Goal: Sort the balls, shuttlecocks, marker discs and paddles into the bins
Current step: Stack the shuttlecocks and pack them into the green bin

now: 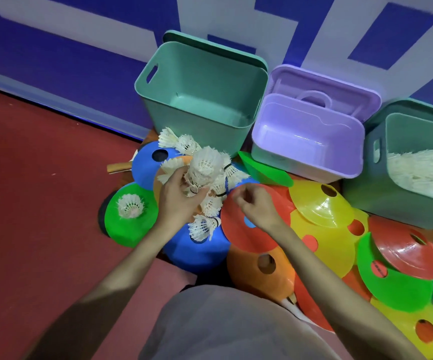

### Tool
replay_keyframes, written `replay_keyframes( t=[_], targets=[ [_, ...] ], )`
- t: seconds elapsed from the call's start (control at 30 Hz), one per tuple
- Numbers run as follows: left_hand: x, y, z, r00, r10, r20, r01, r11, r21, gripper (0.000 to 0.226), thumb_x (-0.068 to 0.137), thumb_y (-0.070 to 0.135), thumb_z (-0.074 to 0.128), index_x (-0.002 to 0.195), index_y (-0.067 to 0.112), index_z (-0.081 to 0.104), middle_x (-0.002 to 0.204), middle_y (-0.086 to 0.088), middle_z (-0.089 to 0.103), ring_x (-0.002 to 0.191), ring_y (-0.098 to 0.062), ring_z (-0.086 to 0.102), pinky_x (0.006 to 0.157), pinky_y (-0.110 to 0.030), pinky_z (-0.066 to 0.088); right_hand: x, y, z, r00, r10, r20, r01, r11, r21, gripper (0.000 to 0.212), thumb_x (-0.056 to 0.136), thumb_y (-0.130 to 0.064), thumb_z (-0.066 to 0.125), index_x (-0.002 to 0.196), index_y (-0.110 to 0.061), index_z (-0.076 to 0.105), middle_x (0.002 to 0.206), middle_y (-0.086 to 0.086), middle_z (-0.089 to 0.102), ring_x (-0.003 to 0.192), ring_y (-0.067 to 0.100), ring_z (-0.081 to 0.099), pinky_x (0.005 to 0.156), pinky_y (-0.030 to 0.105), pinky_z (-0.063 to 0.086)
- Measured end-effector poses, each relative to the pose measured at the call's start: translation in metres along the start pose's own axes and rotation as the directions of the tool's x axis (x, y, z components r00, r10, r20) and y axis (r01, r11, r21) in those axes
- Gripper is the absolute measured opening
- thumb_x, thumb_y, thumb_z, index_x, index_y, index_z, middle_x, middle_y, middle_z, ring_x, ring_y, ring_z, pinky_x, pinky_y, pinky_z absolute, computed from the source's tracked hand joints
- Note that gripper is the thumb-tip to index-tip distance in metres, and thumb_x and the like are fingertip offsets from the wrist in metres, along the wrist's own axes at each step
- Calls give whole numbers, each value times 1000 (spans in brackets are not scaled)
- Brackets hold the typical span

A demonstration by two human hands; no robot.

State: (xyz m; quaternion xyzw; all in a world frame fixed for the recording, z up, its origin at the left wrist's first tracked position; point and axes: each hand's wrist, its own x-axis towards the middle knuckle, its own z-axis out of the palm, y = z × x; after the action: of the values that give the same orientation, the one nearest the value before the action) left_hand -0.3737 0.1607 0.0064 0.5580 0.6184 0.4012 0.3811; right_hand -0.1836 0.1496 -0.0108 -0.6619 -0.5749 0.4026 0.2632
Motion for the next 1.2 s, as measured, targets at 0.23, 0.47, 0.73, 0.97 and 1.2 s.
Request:
replay_keyframes(
  t=[0.23,0.47,0.73,0.97,1.2],
  targets=[
    [-5,-6,-7,999,16,32,-15,1000,-27,36,73,11,81,104,7,64,89,12,66,83,-15,68,82,-42,57,-19,-7,49,969,97,225,-29,958,-286,36,77,-41,75,98,-16,60,72,-4,60,68,14,57,66,31,46],
    [-6,-3,-10,995,35,96,-29,998,-62,43,70,30,75,108,16,62,97,2,71,90,-16,69,84,-43,56,-18,-13,29,998,38,52,-21,955,-295,9,80,-11,64,75,-4,65,67,7,61,62,17,51,60,24,35],
    [-2,-6,-1,985,90,148,-102,992,78,35,74,23,80,103,17,60,93,-2,69,86,-22,66,79,-45,54,-19,-20,-38,884,65,-463,-16,994,109,14,88,-2,56,77,-10,60,58,1,51,54,12,45,52,24,34],
    [2,-8,11,989,54,136,-79,979,188,46,72,23,82,112,15,60,101,-1,69,92,-21,64,82,-40,52,-28,-69,-64,888,112,-445,165,827,537,23,90,2,57,73,-12,60,59,1,56,50,3,48,52,15,40],
    [0,-7,15,985,61,159,-93,975,203,45,72,22,81,112,16,61,98,-1,69,89,-21,64,79,-43,52,-21,-69,-63,955,204,-218,-79,877,473,21,83,4,63,63,-4,63,48,0,56,41,7,44,45,18,37]
  ],
)
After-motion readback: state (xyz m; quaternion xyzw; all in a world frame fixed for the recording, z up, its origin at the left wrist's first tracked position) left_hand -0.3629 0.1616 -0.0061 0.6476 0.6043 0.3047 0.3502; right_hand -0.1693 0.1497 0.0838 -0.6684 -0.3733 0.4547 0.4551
